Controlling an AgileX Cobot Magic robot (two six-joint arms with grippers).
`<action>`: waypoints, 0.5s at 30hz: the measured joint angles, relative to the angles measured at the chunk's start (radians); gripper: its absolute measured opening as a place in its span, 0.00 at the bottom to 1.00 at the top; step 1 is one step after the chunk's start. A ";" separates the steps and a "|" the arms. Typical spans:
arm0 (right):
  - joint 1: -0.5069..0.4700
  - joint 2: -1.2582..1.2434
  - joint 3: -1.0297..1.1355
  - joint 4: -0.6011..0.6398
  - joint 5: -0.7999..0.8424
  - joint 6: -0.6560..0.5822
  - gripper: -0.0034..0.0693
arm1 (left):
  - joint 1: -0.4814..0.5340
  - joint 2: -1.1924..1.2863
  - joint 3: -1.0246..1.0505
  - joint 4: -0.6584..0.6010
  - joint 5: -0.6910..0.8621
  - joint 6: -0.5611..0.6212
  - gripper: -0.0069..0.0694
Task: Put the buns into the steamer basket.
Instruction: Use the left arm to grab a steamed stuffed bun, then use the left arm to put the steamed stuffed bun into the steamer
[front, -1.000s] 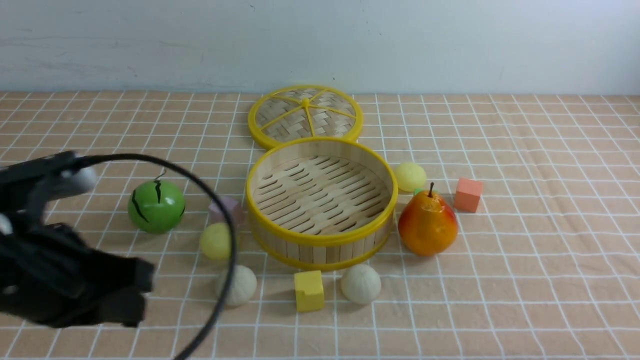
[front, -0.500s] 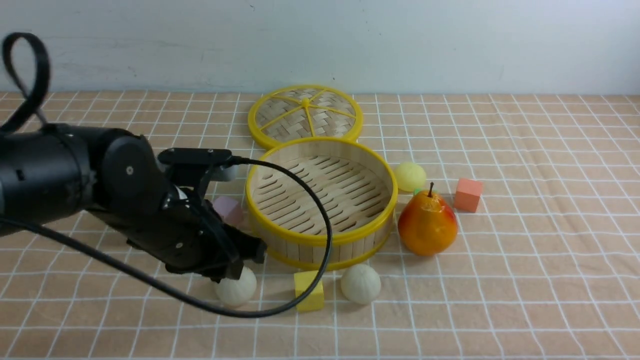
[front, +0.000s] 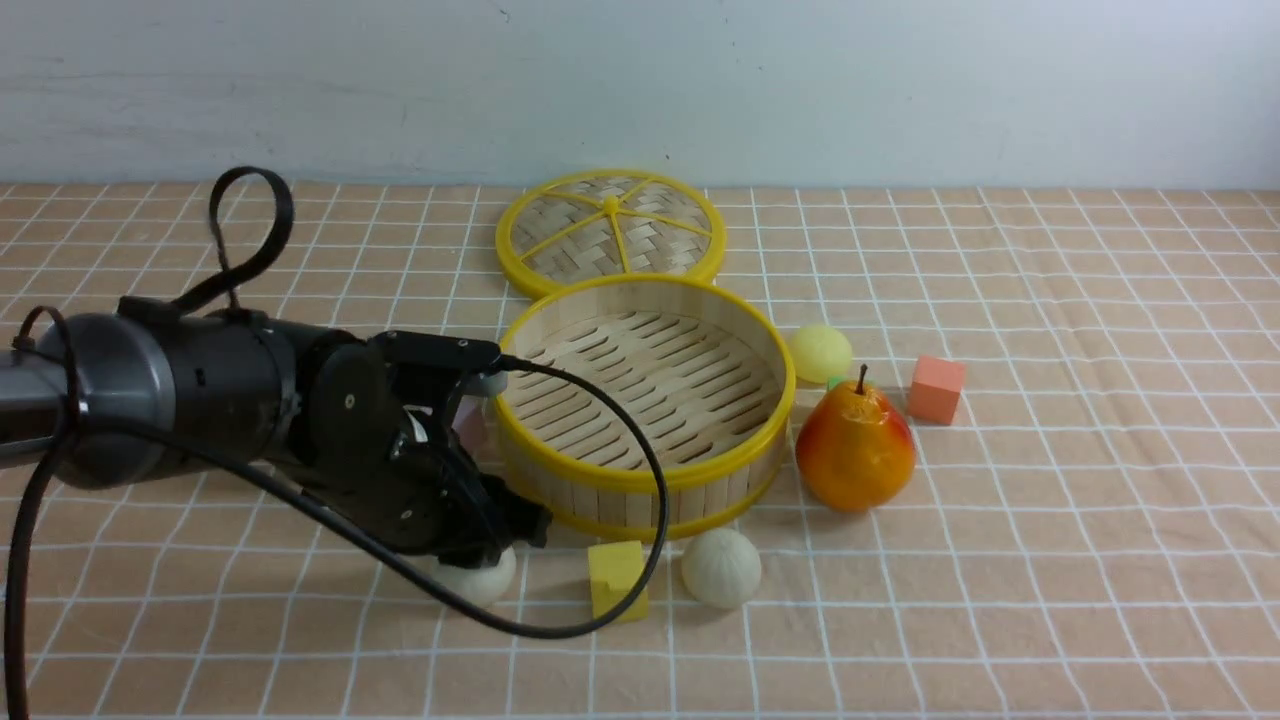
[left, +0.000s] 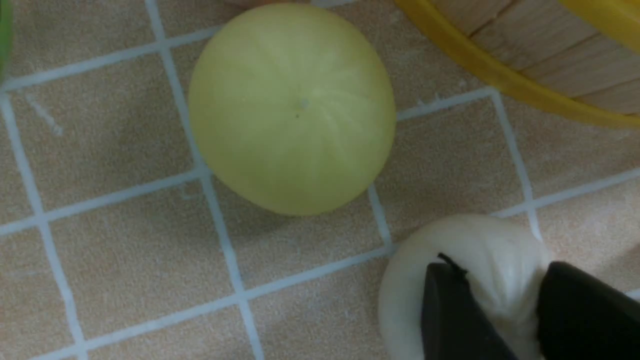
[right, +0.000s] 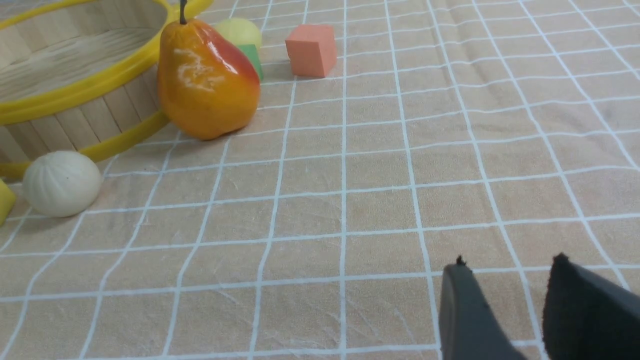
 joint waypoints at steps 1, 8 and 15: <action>0.000 0.000 0.000 0.000 0.000 0.000 0.38 | 0.000 0.000 0.000 0.005 0.000 0.000 0.29; 0.000 0.000 0.000 0.000 0.000 0.000 0.38 | -0.017 -0.062 0.000 0.010 0.071 0.000 0.08; 0.000 0.000 0.000 0.000 0.000 0.000 0.38 | -0.115 -0.195 -0.119 0.008 0.060 0.017 0.08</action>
